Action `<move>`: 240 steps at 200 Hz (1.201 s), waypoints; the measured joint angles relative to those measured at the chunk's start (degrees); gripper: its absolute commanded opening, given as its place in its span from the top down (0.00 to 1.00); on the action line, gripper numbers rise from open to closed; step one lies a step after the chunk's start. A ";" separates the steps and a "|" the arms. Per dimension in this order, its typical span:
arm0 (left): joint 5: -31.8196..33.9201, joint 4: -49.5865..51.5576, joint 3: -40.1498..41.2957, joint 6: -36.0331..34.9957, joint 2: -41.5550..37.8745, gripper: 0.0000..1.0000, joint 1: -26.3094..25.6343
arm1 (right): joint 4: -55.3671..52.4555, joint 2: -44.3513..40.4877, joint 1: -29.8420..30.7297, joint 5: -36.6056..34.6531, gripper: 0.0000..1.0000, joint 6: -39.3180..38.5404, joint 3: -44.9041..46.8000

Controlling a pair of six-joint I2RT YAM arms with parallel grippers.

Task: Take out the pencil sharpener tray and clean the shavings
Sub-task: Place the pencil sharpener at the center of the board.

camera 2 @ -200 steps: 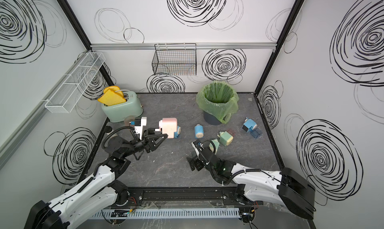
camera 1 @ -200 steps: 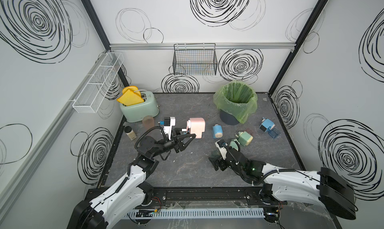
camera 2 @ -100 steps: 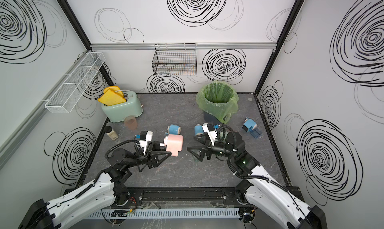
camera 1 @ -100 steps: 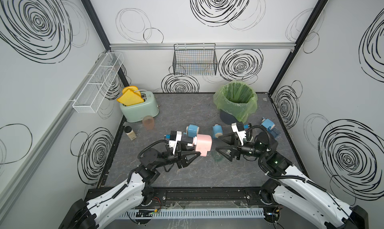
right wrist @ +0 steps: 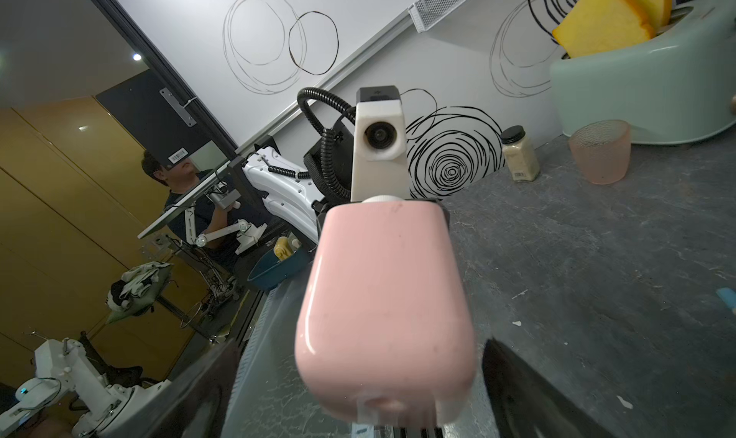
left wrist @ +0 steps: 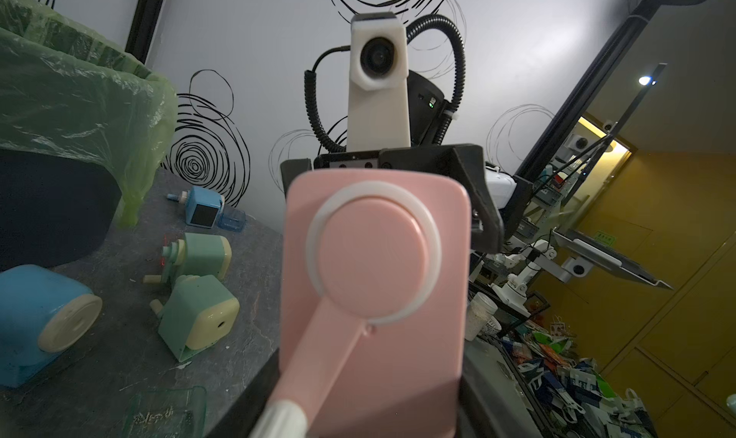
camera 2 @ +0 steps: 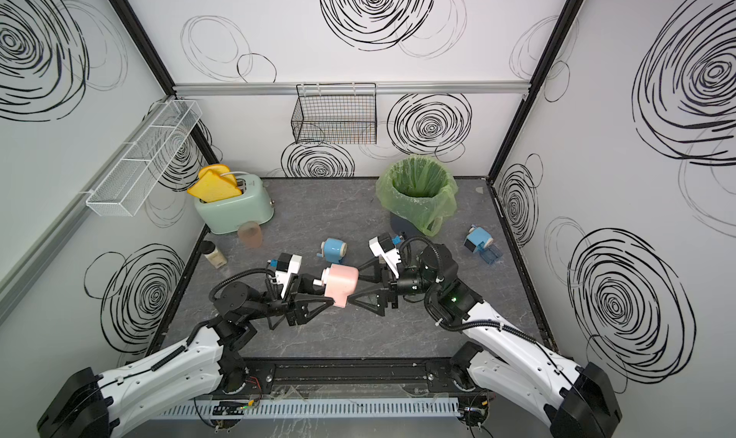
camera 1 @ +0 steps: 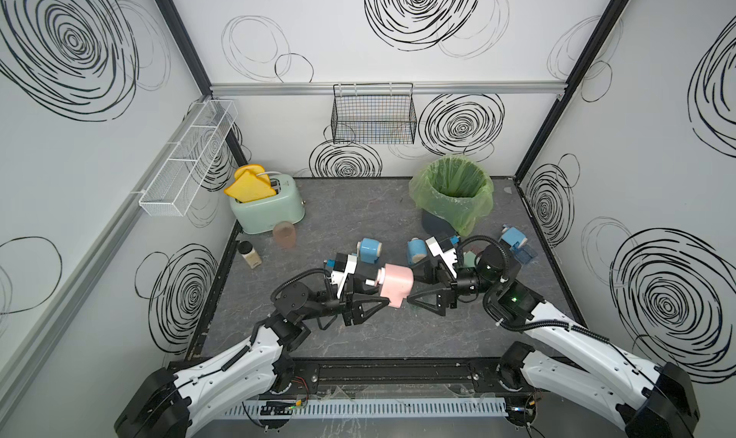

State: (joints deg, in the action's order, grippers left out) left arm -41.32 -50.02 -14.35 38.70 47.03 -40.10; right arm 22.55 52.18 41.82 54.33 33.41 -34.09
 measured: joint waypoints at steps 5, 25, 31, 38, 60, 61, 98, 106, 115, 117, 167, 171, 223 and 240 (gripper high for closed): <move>-0.04 0.00 0.00 0.00 0.07 0.91 0.00 | 0.31 0.22 0.17 -0.13 0.04 0.00 0.00; -0.20 0.00 0.00 0.00 0.17 0.91 -0.13 | 1.73 0.83 0.87 -0.46 0.22 -0.15 0.00; -0.39 -0.17 0.00 0.02 0.17 0.90 -0.22 | 2.01 0.94 1.01 -0.79 0.27 -0.22 -0.02; -0.50 -0.46 0.00 0.00 0.15 0.90 -0.37 | 2.36 1.14 1.07 -0.79 0.33 -0.22 -0.02; -0.52 -0.17 -0.02 0.04 -0.04 0.90 -0.61 | 3.15 1.97 1.07 -1.05 0.49 -0.46 -0.02; -0.52 -0.13 -0.02 -0.04 -0.07 0.90 -0.61 | 3.19 1.99 1.07 -1.05 0.49 -0.61 -0.02; 1.09 1.68 -0.07 -0.04 -1.29 0.09 -0.48 | 3.74 2.21 1.07 -2.03 0.57 -1.01 0.00; 1.99 3.02 -0.22 -0.81 -1.99 0.03 -0.31 | 3.50 2.19 1.07 -2.73 0.57 -1.38 0.04; 4.09 5.57 -0.66 -1.46 -3.10 0.03 0.66 | 2.71 2.03 1.14 -4.07 0.58 -1.97 0.26; 4.68 6.43 -0.83 -1.60 -3.41 0.03 0.98 | 2.51 1.95 1.14 -4.22 0.58 -2.12 0.37; 18.88 27.28 -8.26 -2.56 -6.05 0.03 21.14 | -1.60 1.42 4.76 -21.90 0.60 -8.17 7.89; 20.39 29.22 -9.03 -2.80 -5.95 0.03 22.03 | -1.64 1.64 5.64 -23.80 0.60 -8.63 8.59; 26.14 36.81 -14.10 -4.09 -2.27 0.03 22.36 | 3.74 7.08 17.20 -45.31 0.60 -13.42 16.57; 26.43 36.94 -14.80 -4.11 0.26 0.03 22.36 | 8.02 9.38 18.56 -51.54 0.59 -14.29 19.43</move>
State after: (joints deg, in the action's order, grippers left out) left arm -14.90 -13.08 -29.15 34.59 47.29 -17.74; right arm 30.57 61.56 60.38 2.79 19.11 -14.66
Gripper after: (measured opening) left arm 0.973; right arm 0.568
